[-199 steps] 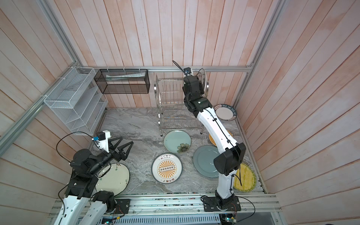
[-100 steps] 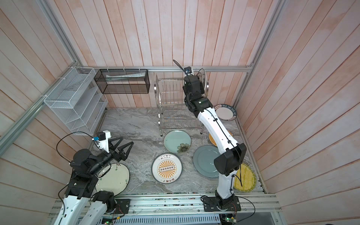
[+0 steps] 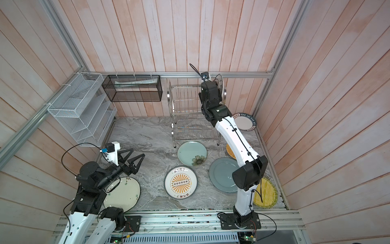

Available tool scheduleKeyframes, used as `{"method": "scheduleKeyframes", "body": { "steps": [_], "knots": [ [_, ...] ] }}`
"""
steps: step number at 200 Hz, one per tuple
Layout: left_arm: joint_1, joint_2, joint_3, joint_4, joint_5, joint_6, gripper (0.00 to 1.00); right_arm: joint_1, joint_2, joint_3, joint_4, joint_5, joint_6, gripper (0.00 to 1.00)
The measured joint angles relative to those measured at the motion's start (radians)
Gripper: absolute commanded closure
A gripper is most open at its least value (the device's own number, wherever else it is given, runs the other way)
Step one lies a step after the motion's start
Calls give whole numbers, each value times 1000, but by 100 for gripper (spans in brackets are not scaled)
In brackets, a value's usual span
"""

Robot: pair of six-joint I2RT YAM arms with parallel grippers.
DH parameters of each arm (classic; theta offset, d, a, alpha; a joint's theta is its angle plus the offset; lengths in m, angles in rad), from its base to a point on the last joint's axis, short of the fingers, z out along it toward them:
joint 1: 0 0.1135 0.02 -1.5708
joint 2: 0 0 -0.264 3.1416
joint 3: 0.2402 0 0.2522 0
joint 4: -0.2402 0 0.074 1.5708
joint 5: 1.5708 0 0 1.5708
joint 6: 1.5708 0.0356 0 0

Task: Load plates into a dish rack
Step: Place the plate on the dish rack, then move the plate to the bottom-left of the table.

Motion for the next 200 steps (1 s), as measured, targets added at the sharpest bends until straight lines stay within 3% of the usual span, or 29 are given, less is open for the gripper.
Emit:
{"method": "scheduleKeyframes", "body": {
  "steps": [67,121,155,200],
  "knots": [
    [0,0,0,1,0,0,0,-15,-48,-17,-1,-28,32,57],
    [0,15,0,-1,-1,0,0,7,-129,-13,-36,-143,103,29],
    [0,23,0,-4,-13,-10,0,29,-289,-77,-21,-249,184,15],
    [-3,59,7,-39,-27,-82,0,53,-558,-346,66,-330,298,8]
  ]
}}
